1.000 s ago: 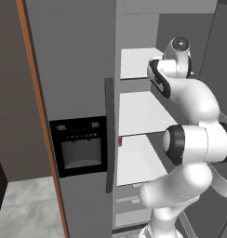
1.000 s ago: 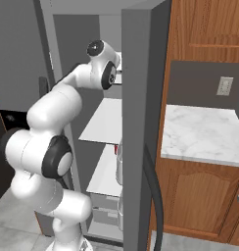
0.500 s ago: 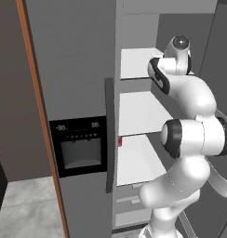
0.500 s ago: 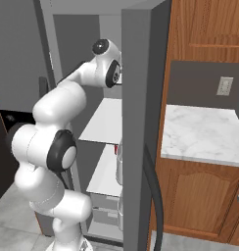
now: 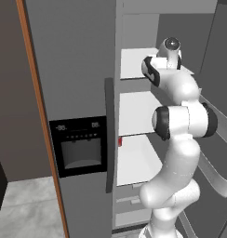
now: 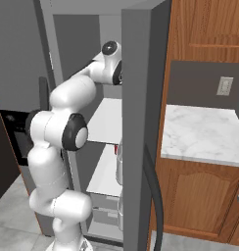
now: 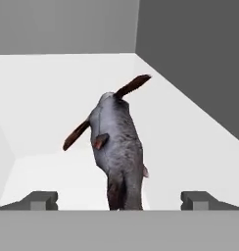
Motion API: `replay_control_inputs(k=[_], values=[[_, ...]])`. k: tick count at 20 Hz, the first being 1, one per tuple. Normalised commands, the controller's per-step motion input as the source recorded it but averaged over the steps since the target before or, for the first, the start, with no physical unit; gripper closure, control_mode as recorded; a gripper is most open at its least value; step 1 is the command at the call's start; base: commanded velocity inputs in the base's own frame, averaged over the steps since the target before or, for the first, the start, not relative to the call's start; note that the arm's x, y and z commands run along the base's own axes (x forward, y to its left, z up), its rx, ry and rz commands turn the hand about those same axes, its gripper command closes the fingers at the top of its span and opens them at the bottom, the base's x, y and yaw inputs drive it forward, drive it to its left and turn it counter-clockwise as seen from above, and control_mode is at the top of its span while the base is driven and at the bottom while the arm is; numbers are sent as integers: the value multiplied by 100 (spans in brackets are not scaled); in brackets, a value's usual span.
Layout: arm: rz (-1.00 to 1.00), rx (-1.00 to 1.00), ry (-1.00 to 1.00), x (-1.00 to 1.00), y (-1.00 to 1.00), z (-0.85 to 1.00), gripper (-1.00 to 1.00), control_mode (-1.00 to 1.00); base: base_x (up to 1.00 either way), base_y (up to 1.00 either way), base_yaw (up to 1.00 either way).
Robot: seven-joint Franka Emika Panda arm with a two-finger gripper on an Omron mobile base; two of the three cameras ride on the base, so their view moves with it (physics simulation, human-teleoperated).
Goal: Take the fish out of the fridge, briefly rinse it in the sink, and place it on the tray next to the sink.
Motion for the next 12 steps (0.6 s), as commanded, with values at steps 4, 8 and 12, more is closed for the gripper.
replay_control_inputs(k=[4,8,12], values=[[0,7,5,60,-3,0,-100,-100,0,0,0],[0,0,1,7,0,-14,100,-100,0,0,0],[0,0,0,5,0,-12,100,-100,0,0,0]])
